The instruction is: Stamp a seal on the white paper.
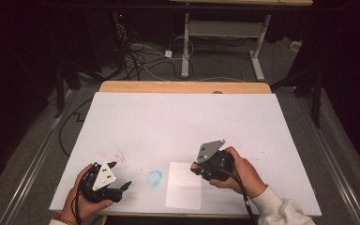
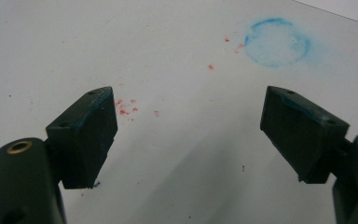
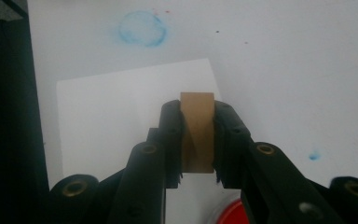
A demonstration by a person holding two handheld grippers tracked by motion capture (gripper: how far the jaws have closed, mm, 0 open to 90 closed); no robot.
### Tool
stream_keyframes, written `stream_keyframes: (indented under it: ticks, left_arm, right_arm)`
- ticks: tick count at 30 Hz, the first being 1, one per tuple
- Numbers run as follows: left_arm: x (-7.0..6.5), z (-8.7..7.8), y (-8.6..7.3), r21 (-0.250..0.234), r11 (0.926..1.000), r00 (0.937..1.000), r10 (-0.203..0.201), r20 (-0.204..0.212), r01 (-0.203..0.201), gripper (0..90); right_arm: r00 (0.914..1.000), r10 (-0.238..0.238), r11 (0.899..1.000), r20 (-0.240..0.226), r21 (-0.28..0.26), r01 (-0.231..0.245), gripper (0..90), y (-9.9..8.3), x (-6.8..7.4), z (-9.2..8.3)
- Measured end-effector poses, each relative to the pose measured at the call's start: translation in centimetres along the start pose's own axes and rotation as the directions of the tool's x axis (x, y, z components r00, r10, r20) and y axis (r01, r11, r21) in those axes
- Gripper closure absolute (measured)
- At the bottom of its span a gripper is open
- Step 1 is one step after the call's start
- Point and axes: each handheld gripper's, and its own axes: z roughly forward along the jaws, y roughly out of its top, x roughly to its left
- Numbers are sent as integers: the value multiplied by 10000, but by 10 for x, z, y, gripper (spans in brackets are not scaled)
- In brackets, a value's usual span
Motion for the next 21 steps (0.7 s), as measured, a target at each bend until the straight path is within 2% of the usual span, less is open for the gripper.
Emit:
stream_keyframes:
  ticks: [7,8,12,15,21]
  left_arm:
    - [1,0,0,-31,9999,9999,144,-41,-144,182]
    - [0,0,0,1,10000,10000,34,26,-34,182]
    - [0,0,0,20,10000,10000,16,26,-16,182]
    - [0,0,0,2,9999,9999,149,-12,-149,182]
    - [0,1,0,77,10000,10000,45,52,-46,182]
  right_arm:
    - [9992,-211,9989,-338,403,224,758,8,10,18]
    - [9990,-262,9984,-368,498,280,758,8,11,20]
    - [9980,-376,9966,-505,720,412,758,9,16,29]
    - [9970,-416,9942,-647,959,477,758,8,19,34]
    - [9941,-561,9874,-932,1423,690,759,6,23,47]
